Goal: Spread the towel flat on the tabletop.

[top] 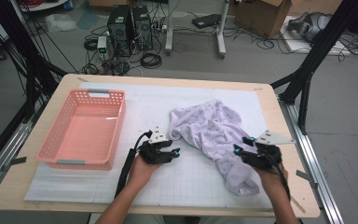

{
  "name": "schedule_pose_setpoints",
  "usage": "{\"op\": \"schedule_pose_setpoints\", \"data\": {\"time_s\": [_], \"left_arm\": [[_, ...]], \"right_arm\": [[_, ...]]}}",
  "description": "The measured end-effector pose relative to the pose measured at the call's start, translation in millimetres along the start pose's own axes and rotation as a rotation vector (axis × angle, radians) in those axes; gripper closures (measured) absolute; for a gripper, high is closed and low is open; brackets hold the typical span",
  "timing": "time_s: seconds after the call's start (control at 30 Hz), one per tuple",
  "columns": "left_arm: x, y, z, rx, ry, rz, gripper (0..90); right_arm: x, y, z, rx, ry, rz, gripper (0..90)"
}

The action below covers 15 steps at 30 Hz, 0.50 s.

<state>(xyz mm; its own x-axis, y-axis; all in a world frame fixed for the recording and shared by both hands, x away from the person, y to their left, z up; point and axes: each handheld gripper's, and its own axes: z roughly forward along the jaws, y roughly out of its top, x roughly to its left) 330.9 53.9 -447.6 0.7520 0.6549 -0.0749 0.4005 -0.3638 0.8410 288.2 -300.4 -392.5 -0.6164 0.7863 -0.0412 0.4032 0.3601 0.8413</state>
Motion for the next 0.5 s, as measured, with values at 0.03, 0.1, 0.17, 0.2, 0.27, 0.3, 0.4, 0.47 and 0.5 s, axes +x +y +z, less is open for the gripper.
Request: {"op": "schedule_pose_setpoints", "data": {"time_s": [0.03, 0.1, 0.17, 0.2, 0.27, 0.3, 0.4, 0.47, 0.5], "left_arm": [[2.1, -0.6, -1.6, 0.002, 0.010, 0.000, 51.9], [6.3, -1.8, -5.2, -0.001, 0.027, -0.008, 51.5], [10.2, -3.0, -9.3, -0.007, 0.037, -0.013, 51.5], [11.9, -3.6, -11.1, -0.010, 0.041, -0.018, 51.5], [15.5, -5.2, -15.1, -0.013, 0.048, -0.024, 51.5], [17.2, -6.2, -16.8, -0.014, 0.050, -0.028, 51.4], [20.8, -9.2, -21.1, -0.020, 0.058, -0.042, 51.4], [23.1, -11.0, -23.9, -0.022, 0.064, -0.047, 51.4], [24.5, -11.9, -25.3, -0.022, 0.066, -0.047, 51.5]], "right_arm": [[8.0, 2.1, 7.7, 0.016, 0.019, -0.025, 50.7], [22.7, 3.7, 23.6, 0.048, 0.064, -0.069, 51.7], [33.4, 3.0, 39.4, 0.085, 0.101, -0.083, 51.9], [37.6, 2.2, 47.2, 0.105, 0.111, -0.094, 52.1], [44.3, 0.7, 62.1, 0.150, 0.123, -0.113, 52.2], [47.5, 0.3, 68.5, 0.177, 0.117, -0.136, 52.8], [51.9, -0.1, 80.2, 0.227, 0.063, -0.183, 60.5], [52.8, 1.3, 82.0, 0.232, 0.032, -0.177, 67.3], [52.8, 1.4, 82.4, 0.230, 0.023, -0.181, 71.4]]}}
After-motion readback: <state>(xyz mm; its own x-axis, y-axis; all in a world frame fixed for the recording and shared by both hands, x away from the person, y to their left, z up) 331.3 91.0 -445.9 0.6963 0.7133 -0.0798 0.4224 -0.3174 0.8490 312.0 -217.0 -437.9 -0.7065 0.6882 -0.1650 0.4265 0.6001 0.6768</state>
